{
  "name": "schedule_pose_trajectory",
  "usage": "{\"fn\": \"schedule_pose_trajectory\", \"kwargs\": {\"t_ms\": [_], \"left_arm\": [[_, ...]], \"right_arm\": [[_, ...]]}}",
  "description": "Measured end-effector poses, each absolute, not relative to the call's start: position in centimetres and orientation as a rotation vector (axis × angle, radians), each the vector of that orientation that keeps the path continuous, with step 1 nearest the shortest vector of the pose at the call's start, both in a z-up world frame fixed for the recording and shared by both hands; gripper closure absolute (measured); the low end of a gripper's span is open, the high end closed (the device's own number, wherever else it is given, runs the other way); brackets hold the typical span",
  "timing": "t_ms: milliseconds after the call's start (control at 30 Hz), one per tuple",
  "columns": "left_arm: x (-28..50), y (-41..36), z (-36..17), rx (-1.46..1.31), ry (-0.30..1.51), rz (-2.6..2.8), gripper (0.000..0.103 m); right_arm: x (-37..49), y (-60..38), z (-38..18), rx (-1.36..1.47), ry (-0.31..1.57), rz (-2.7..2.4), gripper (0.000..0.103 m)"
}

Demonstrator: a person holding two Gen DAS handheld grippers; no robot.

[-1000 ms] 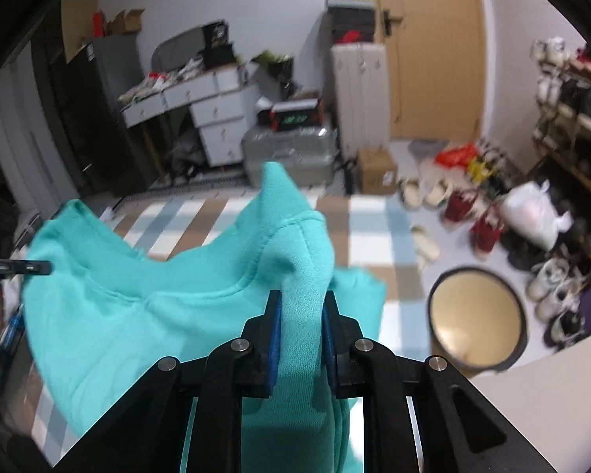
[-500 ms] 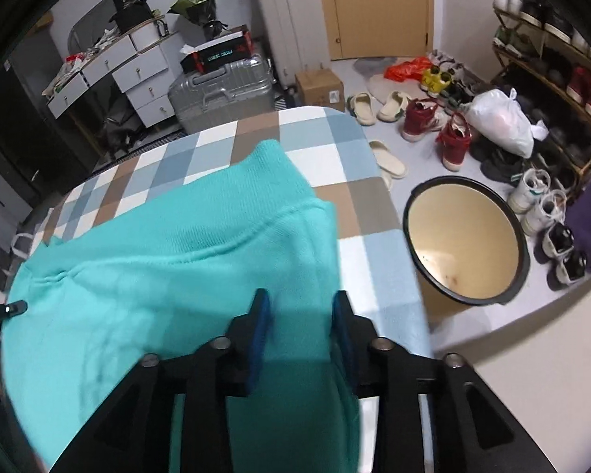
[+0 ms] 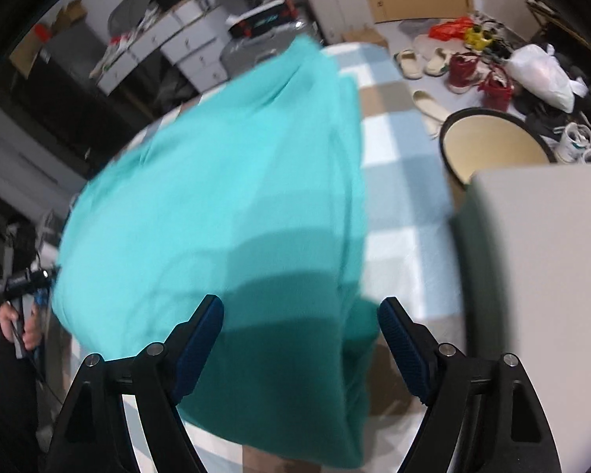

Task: Fold large clothes
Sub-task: 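Lay the folded hem down and open both grippers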

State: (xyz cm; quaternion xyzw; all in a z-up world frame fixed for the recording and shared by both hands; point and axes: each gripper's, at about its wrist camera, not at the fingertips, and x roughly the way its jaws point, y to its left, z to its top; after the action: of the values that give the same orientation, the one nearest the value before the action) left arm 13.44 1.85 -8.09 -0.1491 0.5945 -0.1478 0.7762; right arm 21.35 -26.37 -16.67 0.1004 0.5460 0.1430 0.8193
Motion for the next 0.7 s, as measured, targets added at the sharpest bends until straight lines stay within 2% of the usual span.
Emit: {"fn": "schedule_pose_trajectory", "kwargs": {"t_ms": [67,100,133,167,200,267,567,633,700], "left_arm": [[13.0,1.8,-9.5,-0.416,1.353,-0.326,0.045],[12.9,1.9,-9.5,-0.431,1.348,-0.321,0.046],[12.5,1.9,-9.4,-0.434,1.347,-0.322,0.057],[12.1,1.9,-9.3,-0.441,1.347,-0.333,0.062],[11.5,1.8,-9.3,-0.437,1.345,-0.329,0.062],[10.2,1.5,-9.6,-0.428,1.366,-0.333,0.063],[2.9,2.8,-8.4,-0.419,1.408,-0.352,0.065],[2.4,4.8,-6.3,-0.452,1.326,-0.249,0.064],[1.1,5.7,-2.7,-0.422,1.166,-0.172,0.064]], "right_arm": [[20.6,-25.2,-16.5,0.158,1.155,0.283,0.046],[20.2,-24.8,-16.2,0.136,1.146,0.282,0.053],[19.6,-24.6,-15.9,0.135,1.142,0.284,0.057],[19.1,-24.7,-15.8,0.146,1.142,0.285,0.065],[18.5,-24.9,-15.7,0.171,1.146,0.298,0.070],[17.2,-25.4,-15.7,0.192,1.152,0.324,0.072],[7.7,-26.1,-15.1,0.136,1.205,0.392,0.072],[6.2,-26.1,-14.1,0.081,1.177,0.371,0.069],[4.6,-25.8,-11.5,-0.020,1.091,0.301,0.064]]}}
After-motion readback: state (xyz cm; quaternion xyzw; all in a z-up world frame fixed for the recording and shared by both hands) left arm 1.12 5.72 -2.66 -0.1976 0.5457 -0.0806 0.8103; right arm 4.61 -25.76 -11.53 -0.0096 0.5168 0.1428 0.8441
